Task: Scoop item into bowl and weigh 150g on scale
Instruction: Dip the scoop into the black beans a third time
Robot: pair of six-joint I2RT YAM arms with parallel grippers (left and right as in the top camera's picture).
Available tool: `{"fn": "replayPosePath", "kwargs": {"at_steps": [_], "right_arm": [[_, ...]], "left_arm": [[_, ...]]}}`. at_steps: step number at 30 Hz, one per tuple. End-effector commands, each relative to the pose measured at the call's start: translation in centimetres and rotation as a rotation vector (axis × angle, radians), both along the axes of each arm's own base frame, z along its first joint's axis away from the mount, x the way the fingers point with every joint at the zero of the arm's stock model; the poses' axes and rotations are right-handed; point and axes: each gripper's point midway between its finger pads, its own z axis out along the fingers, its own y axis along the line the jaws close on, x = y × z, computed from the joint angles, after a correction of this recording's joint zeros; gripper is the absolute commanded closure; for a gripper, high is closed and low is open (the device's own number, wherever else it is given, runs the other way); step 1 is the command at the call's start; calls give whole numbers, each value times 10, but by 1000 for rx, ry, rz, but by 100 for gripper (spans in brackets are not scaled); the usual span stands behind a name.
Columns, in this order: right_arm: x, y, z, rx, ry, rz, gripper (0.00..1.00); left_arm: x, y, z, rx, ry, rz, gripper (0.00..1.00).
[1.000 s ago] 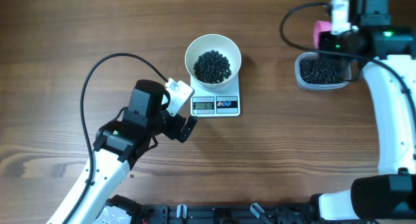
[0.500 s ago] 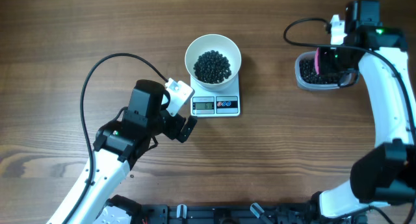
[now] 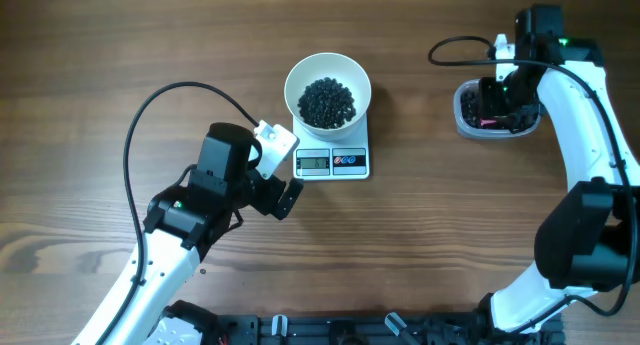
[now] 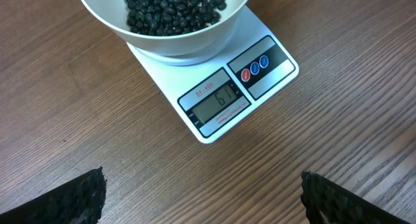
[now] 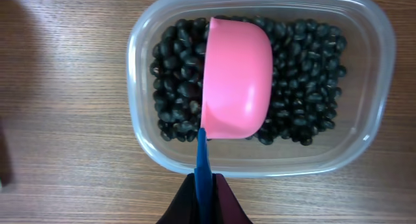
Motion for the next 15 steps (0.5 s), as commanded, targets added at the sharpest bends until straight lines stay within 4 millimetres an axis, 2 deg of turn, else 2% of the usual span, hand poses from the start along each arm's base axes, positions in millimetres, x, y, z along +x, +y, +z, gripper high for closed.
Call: {"fn": "replayPosePath", "kwargs": {"at_steps": [1, 5, 8, 15], "right_arm": [[-2, 17, -30, 92, 78, 26, 96], [-3, 32, -31, 187, 90, 35, 96], [-6, 36, -29, 252, 99, 24, 96], [-16, 28, -23, 390, 116, -27, 96]], "left_arm": [[0, 1, -3, 4, 5, -6, 0], [0, 1, -3, 4, 5, -6, 0], [0, 1, -3, 4, 5, -6, 0], [0, 1, -3, 4, 5, -6, 0]]}}
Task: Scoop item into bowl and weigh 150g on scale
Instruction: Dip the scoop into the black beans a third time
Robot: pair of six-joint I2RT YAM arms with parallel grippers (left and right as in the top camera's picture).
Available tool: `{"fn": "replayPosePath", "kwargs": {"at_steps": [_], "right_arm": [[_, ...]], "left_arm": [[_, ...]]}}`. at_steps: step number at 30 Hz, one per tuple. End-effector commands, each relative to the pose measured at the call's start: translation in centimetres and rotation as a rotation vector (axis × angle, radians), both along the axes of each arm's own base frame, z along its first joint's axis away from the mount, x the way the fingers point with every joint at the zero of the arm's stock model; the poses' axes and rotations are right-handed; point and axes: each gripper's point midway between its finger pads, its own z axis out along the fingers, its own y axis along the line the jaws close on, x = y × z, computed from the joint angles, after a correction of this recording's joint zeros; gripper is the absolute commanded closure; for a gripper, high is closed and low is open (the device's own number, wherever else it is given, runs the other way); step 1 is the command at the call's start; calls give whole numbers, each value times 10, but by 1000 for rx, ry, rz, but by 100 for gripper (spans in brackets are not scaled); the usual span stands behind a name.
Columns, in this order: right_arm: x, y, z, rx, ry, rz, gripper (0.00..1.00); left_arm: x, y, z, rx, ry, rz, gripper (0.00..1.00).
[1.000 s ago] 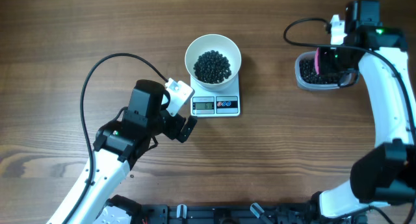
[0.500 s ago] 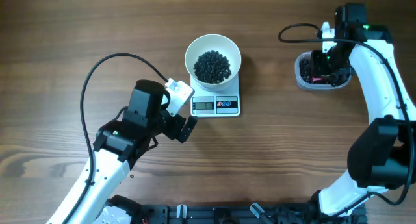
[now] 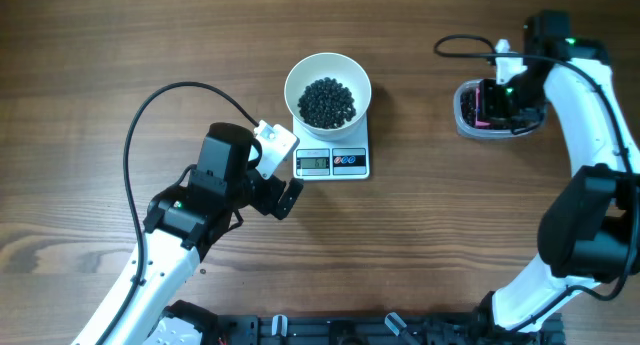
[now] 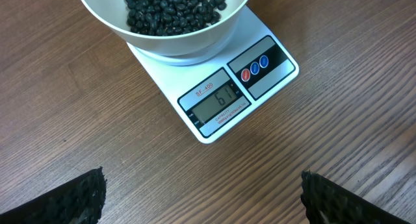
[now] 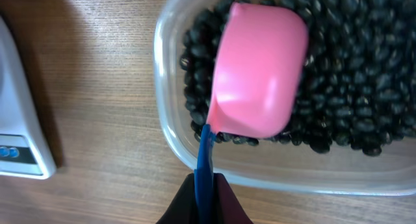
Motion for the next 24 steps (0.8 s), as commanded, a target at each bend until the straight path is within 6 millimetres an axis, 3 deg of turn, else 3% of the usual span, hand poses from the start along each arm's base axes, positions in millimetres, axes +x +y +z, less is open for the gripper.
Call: {"fn": "replayPosePath", "kwargs": {"at_steps": [1, 24], "right_arm": [[-9, 16, -8, 182, 52, 0, 96], [-17, -44, 8, 373, -21, -170, 96]], "left_arm": [[0, 1, -3, 4, 5, -5, 0], [0, 1, -3, 4, 5, -5, 0]]}}
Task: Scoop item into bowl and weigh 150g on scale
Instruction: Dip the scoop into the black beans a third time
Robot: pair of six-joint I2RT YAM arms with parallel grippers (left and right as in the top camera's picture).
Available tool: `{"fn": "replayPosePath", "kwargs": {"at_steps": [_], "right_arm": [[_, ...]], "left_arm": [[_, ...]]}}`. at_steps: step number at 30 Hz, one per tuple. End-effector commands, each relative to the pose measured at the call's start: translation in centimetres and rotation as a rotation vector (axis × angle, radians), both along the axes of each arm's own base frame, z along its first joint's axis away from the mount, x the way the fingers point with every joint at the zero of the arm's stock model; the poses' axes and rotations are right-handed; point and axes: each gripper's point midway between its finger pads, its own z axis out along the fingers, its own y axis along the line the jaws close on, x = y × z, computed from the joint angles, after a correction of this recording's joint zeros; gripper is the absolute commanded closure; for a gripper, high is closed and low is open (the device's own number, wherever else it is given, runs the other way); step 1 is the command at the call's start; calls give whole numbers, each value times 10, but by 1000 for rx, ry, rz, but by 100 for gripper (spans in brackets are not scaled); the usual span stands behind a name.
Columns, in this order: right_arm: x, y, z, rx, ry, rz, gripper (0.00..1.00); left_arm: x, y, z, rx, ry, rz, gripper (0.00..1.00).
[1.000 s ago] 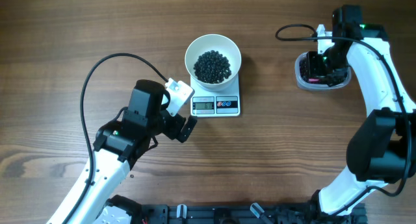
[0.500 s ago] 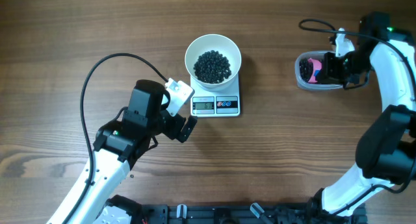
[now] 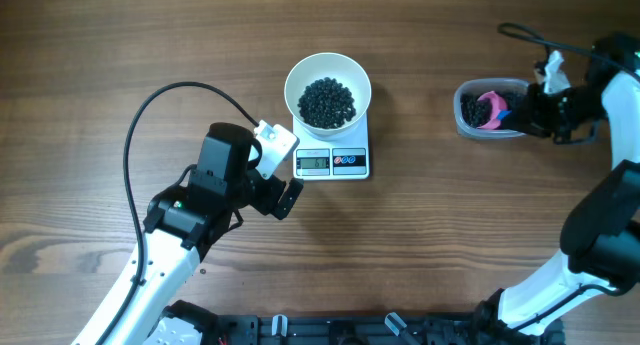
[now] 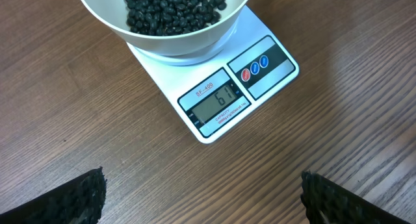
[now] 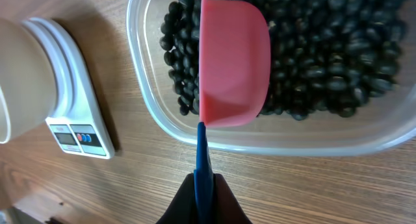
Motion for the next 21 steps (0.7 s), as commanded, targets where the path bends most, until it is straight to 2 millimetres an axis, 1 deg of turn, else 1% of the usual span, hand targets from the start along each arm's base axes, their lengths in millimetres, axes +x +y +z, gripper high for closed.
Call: {"fn": "replayPosePath", "kwargs": {"at_steps": [1, 6, 10, 14, 21], "right_arm": [[-1, -7, -1, 72, -20, -22, 96], [0, -18, 6, 125, -73, -43, 96], [1, -22, 12, 167, -112, -55, 96], [3, -20, 18, 207, -147, -49, 96], [4, -16, 22, 232, -172, -32, 96]], "left_arm": [[0, 1, -3, 4, 5, -5, 0], [0, 1, -3, 4, 5, -5, 0], [0, 1, -3, 4, 5, -5, 0], [0, 1, -3, 4, 5, -5, 0], [0, 1, -3, 4, 5, -5, 0]]}}
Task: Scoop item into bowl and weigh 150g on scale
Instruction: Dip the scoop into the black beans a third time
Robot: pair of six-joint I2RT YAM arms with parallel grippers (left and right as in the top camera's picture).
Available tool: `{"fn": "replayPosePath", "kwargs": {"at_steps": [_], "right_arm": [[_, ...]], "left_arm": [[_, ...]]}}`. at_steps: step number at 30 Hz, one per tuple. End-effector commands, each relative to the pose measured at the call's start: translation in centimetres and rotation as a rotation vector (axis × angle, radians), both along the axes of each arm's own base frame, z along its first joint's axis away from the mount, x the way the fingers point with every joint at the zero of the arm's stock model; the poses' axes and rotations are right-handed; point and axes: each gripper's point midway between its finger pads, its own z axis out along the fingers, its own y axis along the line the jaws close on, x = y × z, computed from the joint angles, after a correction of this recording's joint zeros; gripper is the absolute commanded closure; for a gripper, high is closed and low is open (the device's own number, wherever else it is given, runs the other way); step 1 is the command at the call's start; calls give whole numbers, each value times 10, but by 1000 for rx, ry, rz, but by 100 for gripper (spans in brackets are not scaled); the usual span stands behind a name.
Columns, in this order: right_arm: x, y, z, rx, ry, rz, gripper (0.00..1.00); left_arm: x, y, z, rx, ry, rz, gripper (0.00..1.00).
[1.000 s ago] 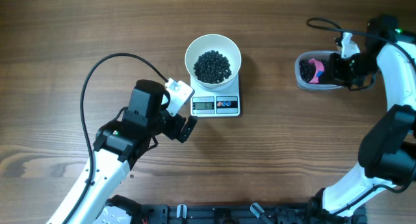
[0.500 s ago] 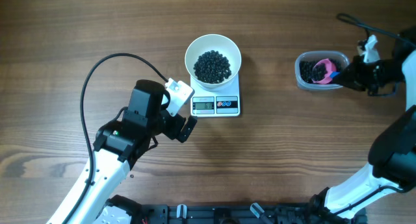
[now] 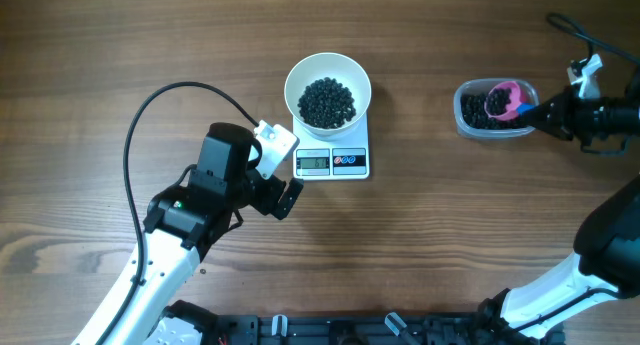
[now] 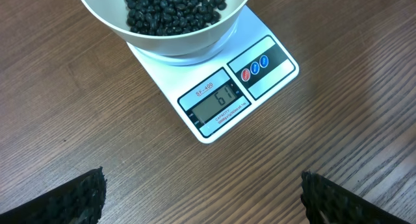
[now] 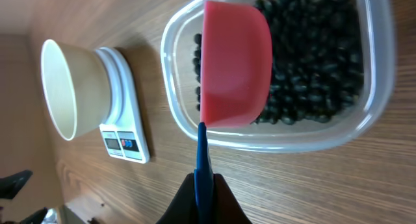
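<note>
A white bowl [image 3: 327,88] of black beans stands on the white scale [image 3: 333,162], whose display [image 4: 218,97] reads 61. At the right a clear tub [image 3: 492,113] holds more black beans. My right gripper [image 5: 205,185] is shut on the blue handle of a pink scoop [image 5: 234,62], which sits over the tub, tipped with its underside toward the camera; its contents are hidden. In the overhead view the scoop [image 3: 503,98] is at the tub's right end. My left gripper [image 4: 203,191] hangs open over bare table just in front of the scale, holding nothing.
A black cable [image 3: 175,97] loops from the left arm across the table's left half. The right arm reaches in from the right edge. Bare wood lies between the scale and the tub.
My right gripper has drawn back to the right and rolled further, carrying the pink scoop toward the tub's right end. The left gripper, bowl and scale reading of 61 are unchanged.
The right gripper held the pink scoop over the beans in the tub, above it. Then the wrist shifted and turned, the scoop staying over the tub. It has ended up farther right and more rolled. The left gripper stayed open by the scale throughout.
</note>
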Motion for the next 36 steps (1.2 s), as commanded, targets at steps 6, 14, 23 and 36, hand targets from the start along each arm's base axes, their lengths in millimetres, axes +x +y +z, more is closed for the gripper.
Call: {"fn": "replayPosePath", "kwargs": {"at_steps": [6, 14, 23, 36], "right_arm": [[3, 12, 5, 85, -52, 34, 96], [1, 12, 18, 71, -83, 31, 96], [-2, 16, 36, 69, -113, 32, 95], [-3, 21, 41, 106, -117, 30, 96]], "left_arm": [[0, 1, -3, 4, 5, -5, 0], [0, 1, -3, 4, 6, -5, 0], [0, 1, -3, 4, 5, -6, 0], [0, 1, -3, 4, 6, -5, 0]]}}
